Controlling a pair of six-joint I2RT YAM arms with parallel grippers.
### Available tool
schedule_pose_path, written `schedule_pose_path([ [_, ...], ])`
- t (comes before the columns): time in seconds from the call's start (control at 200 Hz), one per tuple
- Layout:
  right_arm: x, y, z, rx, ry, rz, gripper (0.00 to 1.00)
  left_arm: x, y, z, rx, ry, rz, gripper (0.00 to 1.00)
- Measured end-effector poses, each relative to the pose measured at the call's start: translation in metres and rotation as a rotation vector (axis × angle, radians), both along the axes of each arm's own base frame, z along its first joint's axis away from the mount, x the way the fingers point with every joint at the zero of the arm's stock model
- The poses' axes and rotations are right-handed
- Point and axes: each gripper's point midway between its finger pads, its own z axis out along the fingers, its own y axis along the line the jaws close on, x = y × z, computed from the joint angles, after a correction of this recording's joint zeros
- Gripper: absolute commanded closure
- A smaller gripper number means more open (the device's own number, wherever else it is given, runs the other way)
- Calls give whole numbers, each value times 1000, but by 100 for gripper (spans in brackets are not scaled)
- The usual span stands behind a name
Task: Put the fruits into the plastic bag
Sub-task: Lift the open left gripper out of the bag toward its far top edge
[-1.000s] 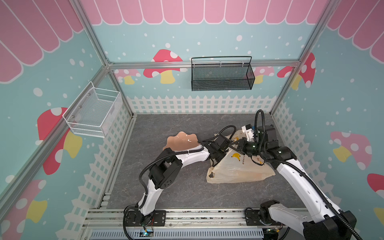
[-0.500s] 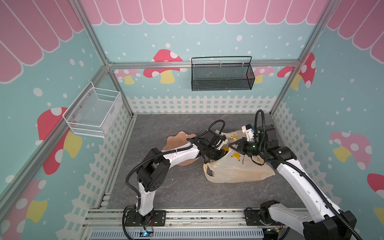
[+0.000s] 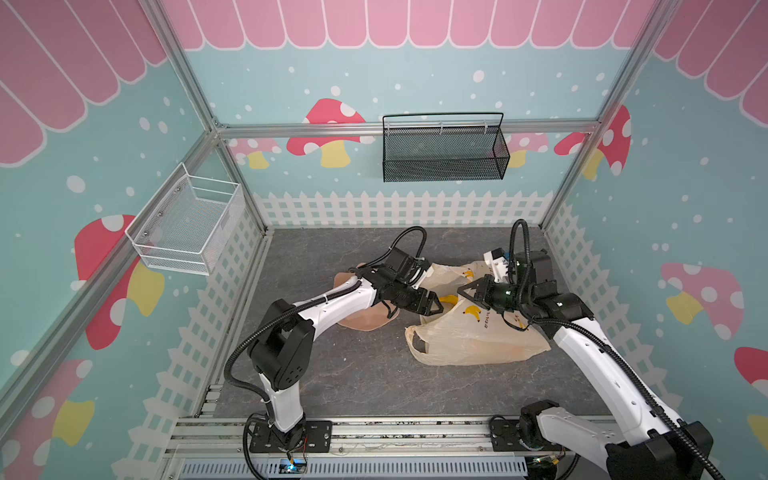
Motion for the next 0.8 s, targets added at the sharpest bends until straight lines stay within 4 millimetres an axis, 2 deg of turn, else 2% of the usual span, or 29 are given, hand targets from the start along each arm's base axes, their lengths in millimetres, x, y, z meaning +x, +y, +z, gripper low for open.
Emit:
schedule_pose_path([
  [0.14,1,-1,-1,-5,0,-5,100,-4,17,-4,49,9,-41,22],
  [0.27,1,-1,-2,-7,3,-8,100,-7,36,0,84,10,-70,22],
  [0.375,2,-2,-3,-11,7,-11,100,0,54,16,94,-36,-48,21],
  [0.55,2,-2,-5,-14,17,-11,100,25,78,49,51,-149,12,18],
  [0.655,1,-2,-9,-19,33,-11,100,35,80,51,50,-192,-9,18],
  [0.8,-1,-3,-11,-26,46,-11,100,49,67,49,30,-242,-81,19],
])
